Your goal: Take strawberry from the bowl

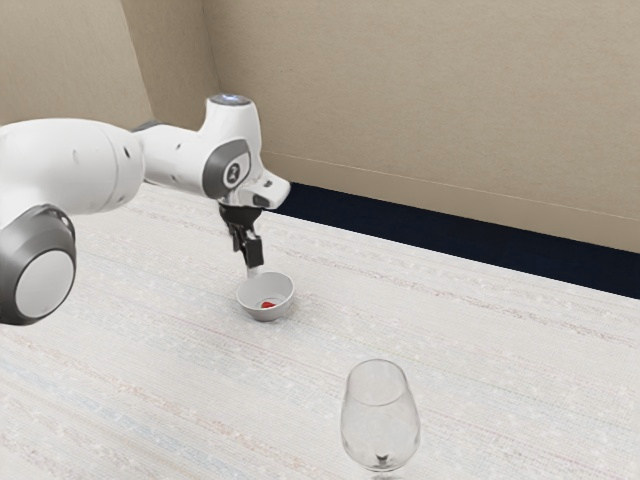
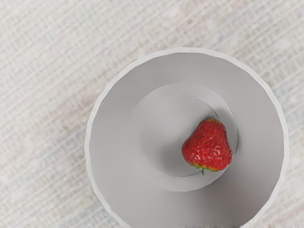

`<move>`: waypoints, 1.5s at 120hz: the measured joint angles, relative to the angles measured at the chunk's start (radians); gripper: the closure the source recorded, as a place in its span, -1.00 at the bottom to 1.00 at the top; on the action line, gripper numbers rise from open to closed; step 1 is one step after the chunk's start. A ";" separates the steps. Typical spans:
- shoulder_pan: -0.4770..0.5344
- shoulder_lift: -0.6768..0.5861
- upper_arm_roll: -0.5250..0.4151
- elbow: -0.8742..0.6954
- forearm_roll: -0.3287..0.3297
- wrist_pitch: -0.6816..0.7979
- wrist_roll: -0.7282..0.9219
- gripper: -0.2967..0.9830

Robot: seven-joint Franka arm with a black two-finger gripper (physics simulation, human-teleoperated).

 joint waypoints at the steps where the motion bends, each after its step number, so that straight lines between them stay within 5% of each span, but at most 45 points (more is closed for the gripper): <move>1: -0.001 0.001 0.000 0.000 0.000 0.000 0.009 -0.48; 81: -0.026 0.076 -0.014 0.005 -0.049 0.044 0.439 0.01; 134: -0.025 0.105 -0.014 0.006 -0.065 0.060 0.548 0.21; 180: -0.019 0.125 -0.014 0.007 -0.088 0.085 0.524 0.18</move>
